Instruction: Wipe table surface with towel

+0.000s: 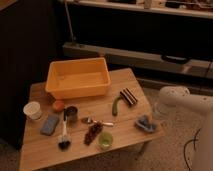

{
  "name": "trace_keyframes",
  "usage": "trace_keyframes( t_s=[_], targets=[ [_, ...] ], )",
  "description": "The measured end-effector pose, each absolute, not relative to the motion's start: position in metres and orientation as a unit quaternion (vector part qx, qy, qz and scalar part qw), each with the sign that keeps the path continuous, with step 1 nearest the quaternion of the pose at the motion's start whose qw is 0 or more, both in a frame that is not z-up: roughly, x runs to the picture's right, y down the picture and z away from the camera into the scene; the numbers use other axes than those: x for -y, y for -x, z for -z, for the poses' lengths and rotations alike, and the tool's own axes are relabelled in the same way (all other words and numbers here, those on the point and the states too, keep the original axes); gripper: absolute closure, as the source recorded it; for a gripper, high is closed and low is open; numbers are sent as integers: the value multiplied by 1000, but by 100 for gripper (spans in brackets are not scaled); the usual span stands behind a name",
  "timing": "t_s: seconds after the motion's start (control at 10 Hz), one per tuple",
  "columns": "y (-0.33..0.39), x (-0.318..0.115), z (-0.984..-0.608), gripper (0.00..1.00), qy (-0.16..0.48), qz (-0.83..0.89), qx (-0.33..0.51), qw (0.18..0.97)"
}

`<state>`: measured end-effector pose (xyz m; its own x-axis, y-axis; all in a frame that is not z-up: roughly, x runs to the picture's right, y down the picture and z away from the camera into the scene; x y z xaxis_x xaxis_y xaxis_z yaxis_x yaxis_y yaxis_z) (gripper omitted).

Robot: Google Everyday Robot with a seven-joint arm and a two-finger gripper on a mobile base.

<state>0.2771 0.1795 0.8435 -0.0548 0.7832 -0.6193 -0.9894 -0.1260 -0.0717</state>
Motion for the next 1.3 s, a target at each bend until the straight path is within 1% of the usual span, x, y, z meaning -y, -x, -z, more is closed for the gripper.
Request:
trace_keyframes(
  t_s=[0.3,0.6,0.8,1.0,1.3],
  targets=[
    [-254,-147,-861,100,263,-698,-174,643],
    [-223,-127,-870,100,265,-685,-157,661],
    [-213,-119,-870,100,266,-677,-144,671],
    [-192,-117,-863,100,278,-660,-120,687],
    [-155,-141,-837,100,304,-624,-94,714]
  ],
)
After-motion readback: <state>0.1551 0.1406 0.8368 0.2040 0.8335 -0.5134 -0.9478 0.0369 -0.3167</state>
